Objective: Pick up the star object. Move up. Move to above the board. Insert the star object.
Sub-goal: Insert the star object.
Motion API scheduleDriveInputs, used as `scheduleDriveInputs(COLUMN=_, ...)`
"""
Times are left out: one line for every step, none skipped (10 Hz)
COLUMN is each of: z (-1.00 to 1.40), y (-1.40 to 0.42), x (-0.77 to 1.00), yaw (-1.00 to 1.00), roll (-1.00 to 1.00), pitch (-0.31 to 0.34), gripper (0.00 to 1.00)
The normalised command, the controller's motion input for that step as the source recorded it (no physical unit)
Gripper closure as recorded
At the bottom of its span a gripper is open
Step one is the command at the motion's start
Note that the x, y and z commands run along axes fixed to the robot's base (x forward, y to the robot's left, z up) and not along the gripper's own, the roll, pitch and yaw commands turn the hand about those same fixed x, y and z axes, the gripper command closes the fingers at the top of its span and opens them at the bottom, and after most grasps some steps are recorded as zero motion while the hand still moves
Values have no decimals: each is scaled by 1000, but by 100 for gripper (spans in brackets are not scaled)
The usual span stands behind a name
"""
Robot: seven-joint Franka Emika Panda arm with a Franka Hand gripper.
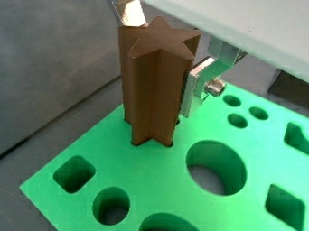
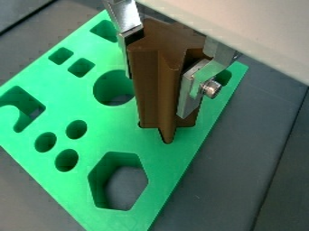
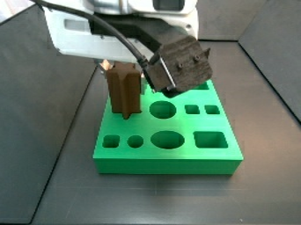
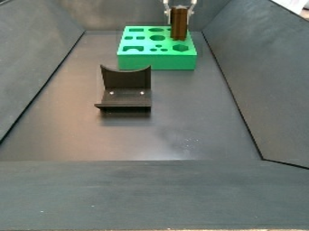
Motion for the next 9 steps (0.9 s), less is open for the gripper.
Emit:
scheduleDriveInputs(z=-40, y=0, x=0, yaw=0, roll=0, pitch=0, gripper=100)
scheduleDriveInputs(z=-420, y=0, x=0, yaw=0, roll=0, pitch=-54, gripper=100)
scheduleDriveInputs(z=-711, y=0, x=29, yaw=0, roll=0, pitch=-61, gripper=100)
scheduleDriveInputs(z=-897, y=0, x=0, yaw=0, roll=0, pitch=-53, gripper=100)
scheduleDriveInputs(z=-900, y=23, x=0, yaw=0, roll=-50, pitch=-26, gripper=100)
scheduleDriveInputs(z=-360, y=0, x=17, yaw=0, roll=-44, pitch=-46, gripper=100)
scheduleDriveInputs(z=0, y=0, x=37, yaw=0, roll=0, pitch=46, gripper=100)
scheduleDriveInputs(z=0, y=0, x=0, yaw=0, roll=0, pitch=-14, gripper=100)
scheduleDriveInputs(z=0, y=0, x=0, yaw=0, roll=0, pitch=0, gripper=100)
